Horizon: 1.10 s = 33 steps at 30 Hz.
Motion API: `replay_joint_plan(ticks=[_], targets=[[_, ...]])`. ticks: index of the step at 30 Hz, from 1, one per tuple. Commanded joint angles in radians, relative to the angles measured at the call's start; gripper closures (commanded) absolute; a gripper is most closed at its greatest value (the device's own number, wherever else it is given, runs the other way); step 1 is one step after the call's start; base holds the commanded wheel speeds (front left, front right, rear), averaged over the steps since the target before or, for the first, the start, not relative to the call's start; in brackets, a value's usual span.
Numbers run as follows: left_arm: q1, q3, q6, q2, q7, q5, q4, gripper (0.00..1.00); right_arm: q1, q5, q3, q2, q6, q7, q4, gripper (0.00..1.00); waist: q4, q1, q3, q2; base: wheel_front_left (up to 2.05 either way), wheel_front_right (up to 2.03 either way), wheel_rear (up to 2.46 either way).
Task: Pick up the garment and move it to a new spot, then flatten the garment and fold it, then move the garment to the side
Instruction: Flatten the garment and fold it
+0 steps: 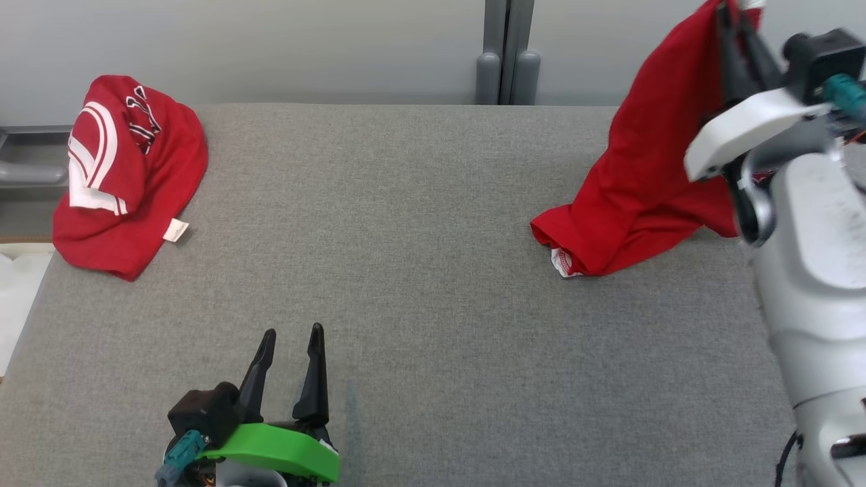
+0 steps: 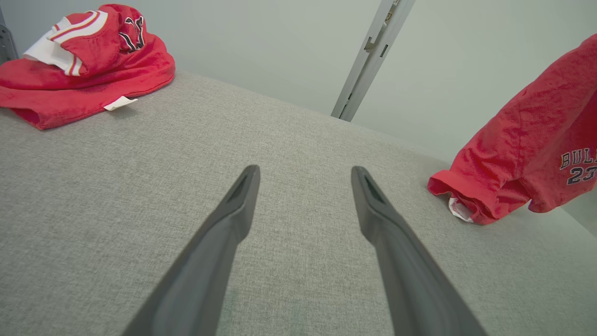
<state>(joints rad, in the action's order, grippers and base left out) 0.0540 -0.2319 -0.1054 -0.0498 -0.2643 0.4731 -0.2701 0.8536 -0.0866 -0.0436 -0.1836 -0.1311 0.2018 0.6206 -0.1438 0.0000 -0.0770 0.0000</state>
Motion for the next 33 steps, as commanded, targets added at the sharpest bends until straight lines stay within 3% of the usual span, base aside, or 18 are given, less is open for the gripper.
replay_joint_plan(ticks=[1, 8, 10, 21, 22, 23, 24, 28, 33], targets=[[-0.003, 0.001, 0.001, -0.001, 0.0, -0.004, 0.001, 0.0, -0.048, -0.009, -0.027, 0.02, 0.001, -0.016, -0.01, 1.0, -0.005, 0.0, -0.005, 0.0, 0.0, 0.0, 0.0], [0.021, -0.002, 0.0, -0.002, 0.0, 0.001, 0.0, 0.0, -0.193, -0.063, -0.267, 0.091, 0.001, -0.069, -0.036, 1.0, -0.031, 0.0, -0.033, 0.0, 0.0, 0.0, 0.0], [0.026, -0.003, 0.0, -0.001, 0.0, 0.004, -0.001, 0.0, -0.236, -0.101, -0.384, 0.109, 0.001, -0.07, -0.02, 1.0, -0.043, 0.0, -0.043, 0.0, 0.0, 0.0, 0.0], [0.04, -0.015, 0.003, -0.002, 0.0, 0.017, -0.006, 0.0, -0.248, -0.19, -0.718, 0.131, 0.001, -0.044, 0.055, 1.0, -0.072, 0.0, -0.065, 0.0, 0.0, 0.0, 0.0], [0.041, -0.018, 0.004, -0.001, 0.0, 0.018, -0.006, 0.0, -0.244, -0.195, -0.736, 0.13, 0.001, -0.036, 0.062, 0.69, -0.074, 0.0, -0.066, 0.0, 0.0, 0.0, 0.0], [0.043, -0.021, 0.005, -0.001, 0.0, 0.021, -0.006, 0.0, -0.244, -0.201, -0.749, 0.13, 0.001, -0.029, 0.066, 0.13, -0.075, 0.0, -0.067, 0.0, 0.0, 0.0, 0.0], [0.045, -0.022, 0.006, -0.001, 0.0, 0.024, -0.005, 0.0, -0.244, -0.207, -0.761, 0.13, 0.001, -0.021, 0.07, 0.0, -0.075, 0.0, -0.068, 0.0, 0.0, 0.0, 0.0], [0.051, -0.037, 0.002, -0.001, 0.0, 0.011, -0.005, 0.0, -0.244, -0.214, -0.77, 0.13, 0.001, 0.012, 0.082, 0.0, -0.069, 0.0, -0.067, 0.0, 0.0, 0.0, 0.0], [0.064, -0.055, -0.006, -0.002, 0.0, -0.016, -0.011, 0.0, -0.277, -0.207, -0.709, 0.131, 0.001, 0.047, 0.092, 0.0, -0.043, 0.0, -0.056, 0.0, 0.0, 0.0, 0.0]])
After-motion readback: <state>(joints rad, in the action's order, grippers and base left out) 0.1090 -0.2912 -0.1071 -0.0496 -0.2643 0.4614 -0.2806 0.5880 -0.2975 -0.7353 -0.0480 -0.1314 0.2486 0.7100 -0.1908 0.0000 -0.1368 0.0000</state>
